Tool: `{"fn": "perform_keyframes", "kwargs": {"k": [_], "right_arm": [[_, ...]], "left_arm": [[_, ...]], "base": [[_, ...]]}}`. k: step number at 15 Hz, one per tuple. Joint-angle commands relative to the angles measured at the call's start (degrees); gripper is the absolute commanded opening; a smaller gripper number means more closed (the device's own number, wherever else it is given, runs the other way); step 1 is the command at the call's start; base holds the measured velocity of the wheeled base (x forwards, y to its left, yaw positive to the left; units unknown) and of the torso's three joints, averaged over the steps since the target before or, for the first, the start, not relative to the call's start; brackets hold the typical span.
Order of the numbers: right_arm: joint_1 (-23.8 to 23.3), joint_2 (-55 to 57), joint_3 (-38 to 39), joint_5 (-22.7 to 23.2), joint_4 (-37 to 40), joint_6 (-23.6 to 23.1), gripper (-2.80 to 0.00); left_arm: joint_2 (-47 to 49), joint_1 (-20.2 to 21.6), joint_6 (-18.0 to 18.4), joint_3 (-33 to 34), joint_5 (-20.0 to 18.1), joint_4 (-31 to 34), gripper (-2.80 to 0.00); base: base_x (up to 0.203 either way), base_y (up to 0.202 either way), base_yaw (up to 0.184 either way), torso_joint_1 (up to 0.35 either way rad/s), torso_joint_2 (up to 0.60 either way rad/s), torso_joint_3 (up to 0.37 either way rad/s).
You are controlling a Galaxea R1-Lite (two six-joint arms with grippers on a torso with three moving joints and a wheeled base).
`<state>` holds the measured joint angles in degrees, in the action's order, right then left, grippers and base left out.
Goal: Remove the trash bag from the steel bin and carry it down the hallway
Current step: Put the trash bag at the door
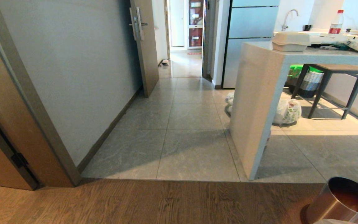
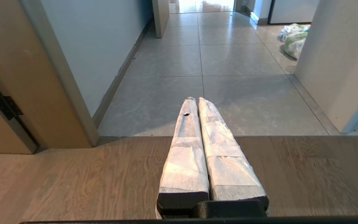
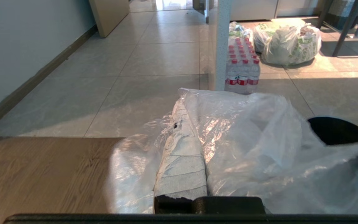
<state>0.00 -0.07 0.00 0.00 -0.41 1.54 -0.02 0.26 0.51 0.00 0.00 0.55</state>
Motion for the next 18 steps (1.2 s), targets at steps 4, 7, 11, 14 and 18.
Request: {"fn": "perform_keyframes", "kwargs": {"k": [4,7,11,14,18], "right_arm": [[0.0,0.0,0.1,0.0,0.0,0.0,-2.80],[0.0,0.0,0.1,0.0,0.0,0.0,-2.80],[0.0,0.0,0.1,0.0,0.0,0.0,-2.80],[0.0,0.0,0.1,0.0,0.0,0.0,-2.80],[0.0,0.0,0.1,0.0,0.0,0.0,-2.80]], "left_arm": [[0.0,0.0,-0.2,0.1,0.1,-0.2,-2.80],[0.0,0.0,-0.3,0.2,0.1,-0.2,-2.80],[0.0,0.0,-0.6,0.2,0.1,-0.3,-2.80],[0.0,0.0,-0.6,0.2,0.1,-0.3,-2.80],[0.0,0.0,-0.6,0.2,0.1,-0.3,-2.80]], "base": [[0.013,0.000,-0.001,0.000,0.00,0.001],[0.177,0.000,-0.001,0.003,0.00,-0.001],[0.190,0.000,0.002,0.002,0.00,0.003],[0.188,0.000,0.001,0.000,0.00,0.001],[0.189,0.000,0.002,0.002,0.00,0.004]]}}
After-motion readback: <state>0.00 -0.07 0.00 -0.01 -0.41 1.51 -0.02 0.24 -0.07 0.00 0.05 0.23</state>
